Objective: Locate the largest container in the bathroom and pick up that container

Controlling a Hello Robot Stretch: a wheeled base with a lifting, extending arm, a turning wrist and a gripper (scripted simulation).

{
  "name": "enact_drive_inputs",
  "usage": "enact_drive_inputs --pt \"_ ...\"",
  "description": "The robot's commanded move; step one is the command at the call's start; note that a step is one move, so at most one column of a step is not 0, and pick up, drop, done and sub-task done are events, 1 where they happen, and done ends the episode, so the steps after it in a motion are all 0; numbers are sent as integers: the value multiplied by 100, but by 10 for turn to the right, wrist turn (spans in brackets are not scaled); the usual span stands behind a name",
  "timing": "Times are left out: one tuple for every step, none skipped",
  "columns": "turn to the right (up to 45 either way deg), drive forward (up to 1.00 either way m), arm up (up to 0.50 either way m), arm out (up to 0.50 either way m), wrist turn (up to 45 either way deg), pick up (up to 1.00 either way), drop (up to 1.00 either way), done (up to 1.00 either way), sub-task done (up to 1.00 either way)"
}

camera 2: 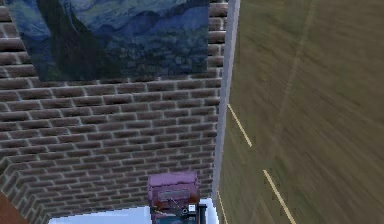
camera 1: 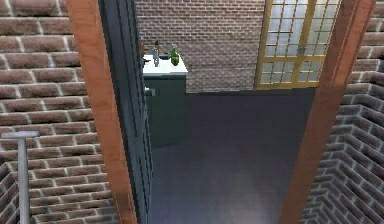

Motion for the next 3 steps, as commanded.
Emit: enact_drive_inputs --pt "0 0 0 0 30 0 0 0 0" --pt "0 0 0 0 0 100 0 0 0" --pt "0 0 10 0 0 0 0 0 0"
